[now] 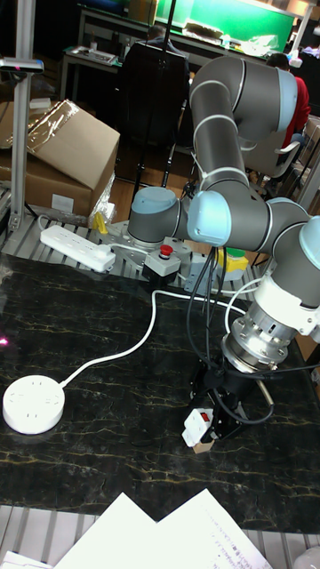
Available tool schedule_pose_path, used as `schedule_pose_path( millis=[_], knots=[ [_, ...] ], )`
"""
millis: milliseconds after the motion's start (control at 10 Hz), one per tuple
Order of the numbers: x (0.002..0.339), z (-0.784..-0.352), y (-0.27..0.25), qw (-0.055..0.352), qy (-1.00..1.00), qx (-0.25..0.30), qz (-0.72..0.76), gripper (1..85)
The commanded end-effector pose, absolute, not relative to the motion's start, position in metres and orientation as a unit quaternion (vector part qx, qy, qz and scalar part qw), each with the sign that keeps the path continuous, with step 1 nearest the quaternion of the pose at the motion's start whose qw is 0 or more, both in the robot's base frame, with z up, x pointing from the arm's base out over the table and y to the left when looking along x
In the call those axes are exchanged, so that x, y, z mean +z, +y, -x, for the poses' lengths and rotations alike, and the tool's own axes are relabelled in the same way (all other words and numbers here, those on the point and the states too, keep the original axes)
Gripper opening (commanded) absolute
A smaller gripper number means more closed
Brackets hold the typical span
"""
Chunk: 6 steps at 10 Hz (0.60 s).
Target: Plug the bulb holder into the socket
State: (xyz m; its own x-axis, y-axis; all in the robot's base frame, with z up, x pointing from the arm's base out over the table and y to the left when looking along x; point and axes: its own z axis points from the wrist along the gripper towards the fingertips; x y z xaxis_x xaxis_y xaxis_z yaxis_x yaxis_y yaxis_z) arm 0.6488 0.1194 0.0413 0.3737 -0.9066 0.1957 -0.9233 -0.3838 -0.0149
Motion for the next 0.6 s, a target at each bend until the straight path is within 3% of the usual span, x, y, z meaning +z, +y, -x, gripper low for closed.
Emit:
schedule_pose_path(
  millis=[0, 500],
  knots=[
    [0.041, -0.6483, 0.1196, 0.049, -0.559, 0.086, -0.823, 55.3],
    [0.0404, -0.6497, 0.1198, 0.051, -0.561, 0.093, -0.821, 52.7]
  ],
)
